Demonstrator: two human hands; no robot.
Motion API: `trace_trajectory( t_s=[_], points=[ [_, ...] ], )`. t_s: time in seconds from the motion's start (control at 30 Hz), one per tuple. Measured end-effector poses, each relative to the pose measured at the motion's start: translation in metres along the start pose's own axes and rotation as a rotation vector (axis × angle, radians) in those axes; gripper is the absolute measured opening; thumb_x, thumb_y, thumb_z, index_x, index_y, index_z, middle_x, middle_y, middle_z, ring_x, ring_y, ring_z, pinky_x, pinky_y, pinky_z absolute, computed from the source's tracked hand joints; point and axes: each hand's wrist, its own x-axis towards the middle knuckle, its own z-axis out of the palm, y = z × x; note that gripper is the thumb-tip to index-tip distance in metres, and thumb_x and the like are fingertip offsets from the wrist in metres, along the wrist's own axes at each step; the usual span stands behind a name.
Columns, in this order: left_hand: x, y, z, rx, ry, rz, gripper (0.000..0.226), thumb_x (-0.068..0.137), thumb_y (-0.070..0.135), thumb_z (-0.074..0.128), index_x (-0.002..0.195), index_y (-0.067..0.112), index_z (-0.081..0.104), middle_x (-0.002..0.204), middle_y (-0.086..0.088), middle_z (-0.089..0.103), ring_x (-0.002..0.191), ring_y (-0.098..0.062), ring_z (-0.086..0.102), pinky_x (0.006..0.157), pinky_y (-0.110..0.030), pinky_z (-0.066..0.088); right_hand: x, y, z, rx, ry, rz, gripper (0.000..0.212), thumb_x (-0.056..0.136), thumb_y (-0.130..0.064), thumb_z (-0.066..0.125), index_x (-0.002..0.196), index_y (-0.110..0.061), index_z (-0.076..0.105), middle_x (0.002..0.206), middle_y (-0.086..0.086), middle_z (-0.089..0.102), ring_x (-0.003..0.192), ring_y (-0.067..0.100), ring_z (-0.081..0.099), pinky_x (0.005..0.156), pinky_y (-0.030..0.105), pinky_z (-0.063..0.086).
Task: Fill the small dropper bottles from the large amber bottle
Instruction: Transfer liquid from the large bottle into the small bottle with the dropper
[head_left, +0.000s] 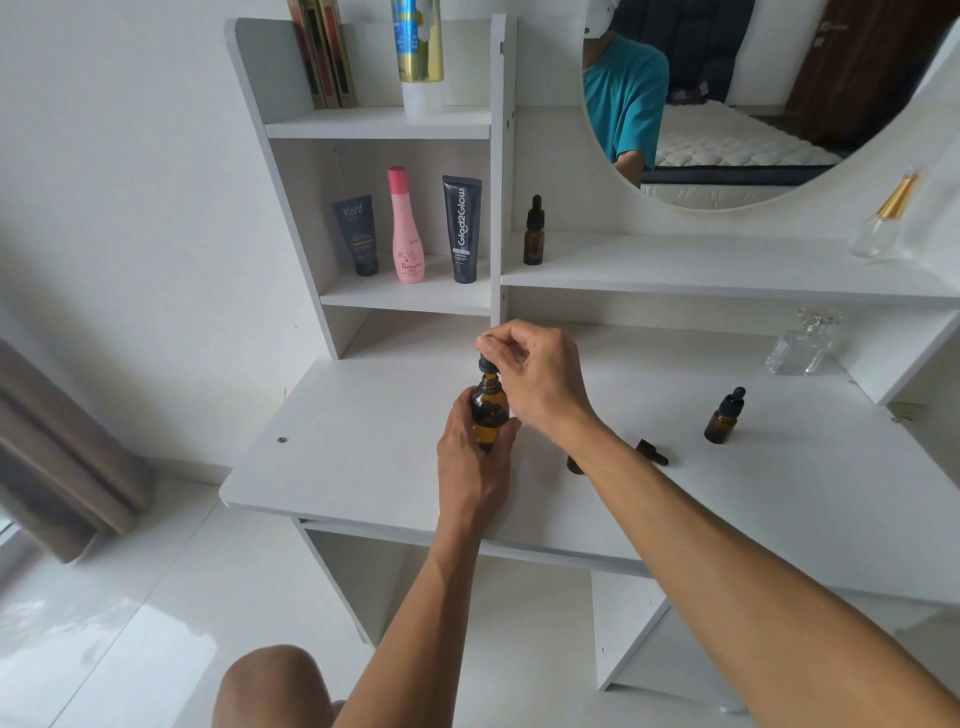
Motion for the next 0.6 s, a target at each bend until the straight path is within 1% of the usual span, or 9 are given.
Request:
trace_trajectory(
  t_s=[0.07, 0.13, 0.23, 0.3, 0.4, 0.5, 0.6],
  points=[
    [0.0, -0.001, 0.0, 0.006, -0.001, 0.004, 0.037, 0.09, 0.027, 0.071, 0.121, 0.033, 0.051, 0.103, 0.017, 0.063, 0.092, 0.004, 0.061, 0.076, -0.012, 0.047, -0.001, 0.002, 0.001, -0.013, 0.001, 0.005, 0.016, 0.094, -0.025, 0.067, 0.091, -0.012, 0.075, 0.083, -0.006, 0.073, 0.079, 0.009, 0.067, 0.075, 0.021, 0.055],
    [0.0, -0.002, 0.0, 0.013, 0.002, 0.002, 0.038, 0.09, 0.026, 0.071, 0.124, 0.03, 0.052, 0.105, 0.015, 0.064, 0.092, 0.0, 0.062, 0.078, -0.017, 0.049, -0.002, 0.005, 0.002, -0.019, 0.002, 0.013, 0.016, 0.093, -0.024, 0.067, 0.09, -0.011, 0.076, 0.083, -0.005, 0.073, 0.079, 0.009, 0.066, 0.072, 0.015, 0.05],
    [0.0, -0.002, 0.0, 0.013, 0.008, 0.009, 0.039, 0.09, 0.023, 0.07, 0.125, 0.027, 0.053, 0.107, 0.011, 0.065, 0.093, -0.005, 0.063, 0.079, -0.018, 0.049, -0.004, 0.007, 0.002, -0.026, -0.002, 0.017, 0.016, 0.093, -0.024, 0.067, 0.09, -0.011, 0.076, 0.085, -0.004, 0.074, 0.077, 0.007, 0.064, 0.069, 0.009, 0.046],
    [0.0, -0.001, 0.0, 0.009, 0.007, 0.015, 0.037, 0.091, 0.023, 0.07, 0.123, 0.03, 0.053, 0.106, 0.012, 0.065, 0.092, -0.002, 0.063, 0.078, -0.017, 0.05, -0.005, 0.008, 0.002, -0.028, -0.003, 0.017, 0.016, 0.093, -0.024, 0.067, 0.09, -0.011, 0.076, 0.085, -0.005, 0.073, 0.076, 0.006, 0.063, 0.069, 0.009, 0.046],
    [-0.001, 0.0, 0.0, 0.006, 0.005, 0.023, 0.039, 0.091, 0.022, 0.07, 0.12, 0.036, 0.049, 0.104, 0.013, 0.064, 0.092, -0.001, 0.063, 0.079, -0.017, 0.051, -0.005, 0.01, 0.003, -0.023, -0.002, 0.023, 0.015, 0.093, -0.024, 0.067, 0.09, -0.011, 0.076, 0.085, -0.006, 0.073, 0.077, 0.007, 0.063, 0.071, 0.012, 0.048],
    [0.0, 0.0, 0.0, 0.009, 0.008, 0.019, 0.038, 0.091, 0.022, 0.07, 0.124, 0.029, 0.053, 0.105, 0.011, 0.065, 0.092, -0.001, 0.063, 0.078, -0.016, 0.05, -0.006, 0.011, 0.003, -0.02, -0.006, 0.026, 0.015, 0.093, -0.025, 0.067, 0.091, -0.012, 0.076, 0.085, -0.007, 0.073, 0.078, 0.006, 0.063, 0.07, 0.01, 0.048],
    [0.0, 0.0, 0.0, 0.006, 0.004, 0.018, 0.037, 0.091, 0.023, 0.07, 0.123, 0.029, 0.053, 0.105, 0.011, 0.065, 0.092, 0.003, 0.062, 0.075, -0.012, 0.049, -0.007, 0.012, 0.003, -0.025, -0.003, 0.016, 0.015, 0.093, -0.025, 0.067, 0.091, -0.013, 0.076, 0.086, -0.008, 0.073, 0.078, 0.005, 0.064, 0.07, 0.009, 0.048]
  ],
)
